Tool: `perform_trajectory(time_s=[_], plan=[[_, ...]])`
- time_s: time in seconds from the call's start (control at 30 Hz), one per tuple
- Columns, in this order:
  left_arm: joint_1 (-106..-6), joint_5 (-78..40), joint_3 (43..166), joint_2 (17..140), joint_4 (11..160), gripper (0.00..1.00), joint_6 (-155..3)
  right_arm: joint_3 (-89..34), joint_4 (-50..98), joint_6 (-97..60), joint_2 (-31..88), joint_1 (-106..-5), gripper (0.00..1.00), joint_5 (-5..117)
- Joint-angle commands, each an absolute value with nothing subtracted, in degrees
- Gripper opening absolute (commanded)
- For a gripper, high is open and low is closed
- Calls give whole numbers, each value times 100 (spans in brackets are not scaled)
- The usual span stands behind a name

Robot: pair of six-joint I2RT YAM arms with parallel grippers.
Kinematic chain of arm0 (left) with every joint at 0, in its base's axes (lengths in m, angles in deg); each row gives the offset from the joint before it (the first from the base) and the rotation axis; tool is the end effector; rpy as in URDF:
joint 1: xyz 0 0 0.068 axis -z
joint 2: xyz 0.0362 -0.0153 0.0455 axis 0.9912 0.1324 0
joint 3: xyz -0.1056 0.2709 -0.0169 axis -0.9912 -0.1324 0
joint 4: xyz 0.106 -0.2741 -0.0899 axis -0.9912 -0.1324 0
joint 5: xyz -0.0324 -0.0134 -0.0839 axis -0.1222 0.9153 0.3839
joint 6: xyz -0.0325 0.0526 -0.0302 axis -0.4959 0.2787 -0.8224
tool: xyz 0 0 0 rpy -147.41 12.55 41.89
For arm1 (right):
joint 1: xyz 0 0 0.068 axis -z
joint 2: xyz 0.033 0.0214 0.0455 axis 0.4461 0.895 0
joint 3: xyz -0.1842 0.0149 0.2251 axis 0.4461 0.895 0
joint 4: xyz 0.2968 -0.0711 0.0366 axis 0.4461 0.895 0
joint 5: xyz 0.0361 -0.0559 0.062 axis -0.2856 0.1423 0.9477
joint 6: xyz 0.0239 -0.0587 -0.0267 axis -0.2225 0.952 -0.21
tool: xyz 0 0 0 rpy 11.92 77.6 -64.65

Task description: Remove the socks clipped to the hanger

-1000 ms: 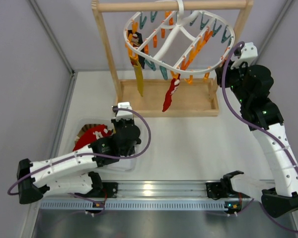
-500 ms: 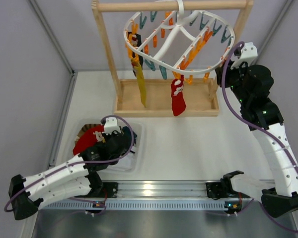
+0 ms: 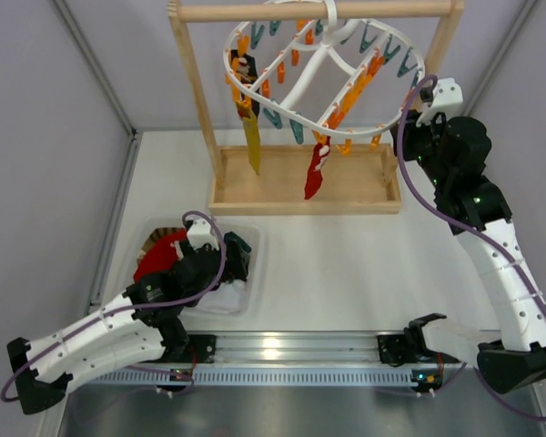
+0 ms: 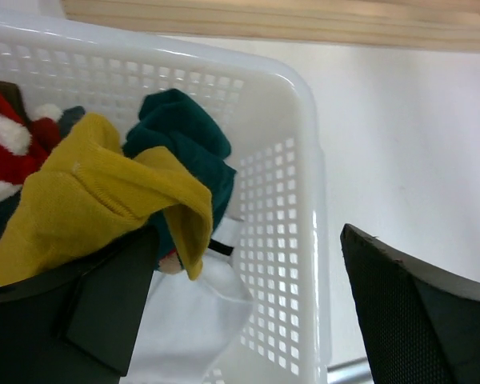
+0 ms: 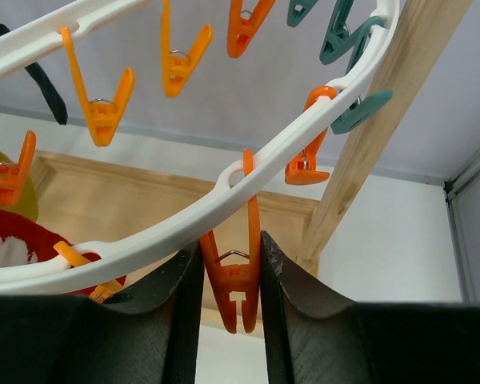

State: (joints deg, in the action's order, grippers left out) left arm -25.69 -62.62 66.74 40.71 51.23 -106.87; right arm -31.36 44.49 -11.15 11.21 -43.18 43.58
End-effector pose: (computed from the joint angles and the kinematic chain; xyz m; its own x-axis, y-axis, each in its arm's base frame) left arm 0.1304 -0.1396 0.2606 -0.5162 -0.2048 -0.8316 0.0994 0.9501 -0.2957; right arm 0.2801 0.0785 0.4915 -0.0939 -0.0367 -0.9949 -0.1994 0.9798 -0.0173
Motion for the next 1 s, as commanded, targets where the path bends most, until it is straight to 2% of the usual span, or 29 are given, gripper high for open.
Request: perform_trajectory(time_s=[0.0, 0.17, 0.43, 0.7, 0.8, 0.97], plan=[[-2588, -5281, 7059, 3964, 4910, 99, -10419, -3148, 4486, -1066, 1147, -4143, 17, 4093], [-2544, -4876, 7201, 3816, 4514, 99, -10568, -3157, 4486, -1057, 1191, -4143, 18, 4119], [-2526, -4901, 7692, 3341, 4224, 99, -10682, -3174, 4486, -1048, 1235, -4134, 18, 4128], [-2526, -5068, 8316, 3761, 4347, 99, -10437, -3166, 4504, -1031, 1261, -4117, 18, 4127], [-2535, -4894, 8317, 3989, 5013, 99, -9894, -3201, 4565, -1039, 1287, -4055, 18, 4329], [-2535, -3692, 7818, 4412, 7469, 99, -8944, -3175, 4618, -1092, 1261, -4003, 18, 4707]])
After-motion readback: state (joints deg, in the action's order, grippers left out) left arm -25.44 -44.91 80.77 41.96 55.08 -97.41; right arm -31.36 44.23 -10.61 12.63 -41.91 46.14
